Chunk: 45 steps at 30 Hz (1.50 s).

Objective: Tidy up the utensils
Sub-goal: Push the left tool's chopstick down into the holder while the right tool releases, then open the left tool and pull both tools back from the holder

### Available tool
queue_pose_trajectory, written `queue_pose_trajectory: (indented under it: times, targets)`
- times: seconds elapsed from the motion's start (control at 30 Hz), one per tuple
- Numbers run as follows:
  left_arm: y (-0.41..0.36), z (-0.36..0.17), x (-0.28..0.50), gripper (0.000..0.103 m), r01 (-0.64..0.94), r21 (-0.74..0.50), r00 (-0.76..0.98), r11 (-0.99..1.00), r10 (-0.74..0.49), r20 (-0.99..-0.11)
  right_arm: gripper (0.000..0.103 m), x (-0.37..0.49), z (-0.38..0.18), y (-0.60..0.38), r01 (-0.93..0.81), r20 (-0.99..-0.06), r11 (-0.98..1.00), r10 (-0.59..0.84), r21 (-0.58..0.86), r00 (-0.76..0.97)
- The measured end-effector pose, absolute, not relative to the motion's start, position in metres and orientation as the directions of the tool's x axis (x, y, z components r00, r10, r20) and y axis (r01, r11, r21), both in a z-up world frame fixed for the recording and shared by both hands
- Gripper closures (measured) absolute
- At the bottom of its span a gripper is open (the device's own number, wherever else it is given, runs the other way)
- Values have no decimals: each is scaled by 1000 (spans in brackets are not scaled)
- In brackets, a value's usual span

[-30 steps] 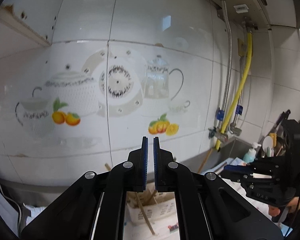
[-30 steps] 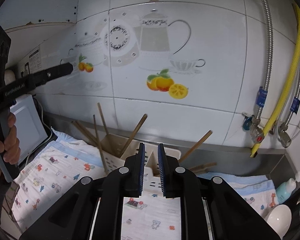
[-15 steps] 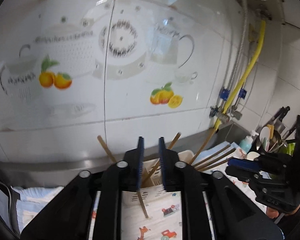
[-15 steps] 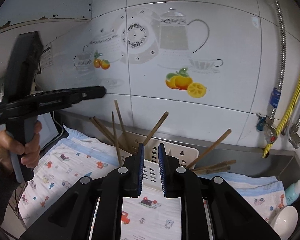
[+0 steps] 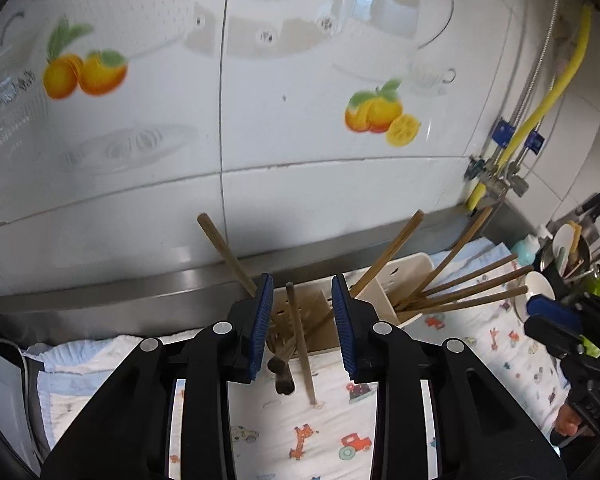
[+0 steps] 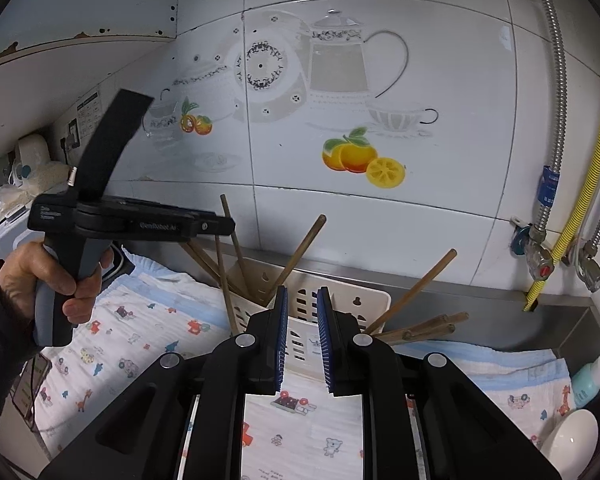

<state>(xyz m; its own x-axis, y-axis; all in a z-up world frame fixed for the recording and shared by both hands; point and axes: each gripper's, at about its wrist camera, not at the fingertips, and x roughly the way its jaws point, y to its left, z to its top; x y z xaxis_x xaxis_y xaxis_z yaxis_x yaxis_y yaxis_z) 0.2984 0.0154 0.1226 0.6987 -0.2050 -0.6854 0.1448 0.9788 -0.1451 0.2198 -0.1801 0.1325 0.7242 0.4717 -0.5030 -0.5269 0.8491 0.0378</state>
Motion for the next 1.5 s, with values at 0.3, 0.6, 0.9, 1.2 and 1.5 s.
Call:
queue_pose_trajectory:
  times: [0.3, 0.6, 0.9, 1.2, 1.5]
  targets:
    - [5, 123, 302, 98, 178, -69, 703, 982, -176, -689, 85, 221, 131, -187, -512, -501, 858, 461, 40, 733]
    - [7, 152, 286, 101, 167, -47, 774, 985, -161, -613, 85, 214, 137, -187, -510, -489, 860, 457, 29, 743]
    - [8, 204, 266, 101, 157, -102, 862, 982, -186, -471, 85, 204, 146, -196, -501, -469, 865, 448, 14, 761]
    - [9, 252, 257, 101, 133, -104, 924, 986, -161, -347, 85, 202, 148, -208, -484, -461, 875, 435, 13, 774]
    - [11, 255, 263, 101, 122, -117, 935, 986, -154, -319, 85, 204, 141, -215, -473, -471, 881, 428, 25, 772]
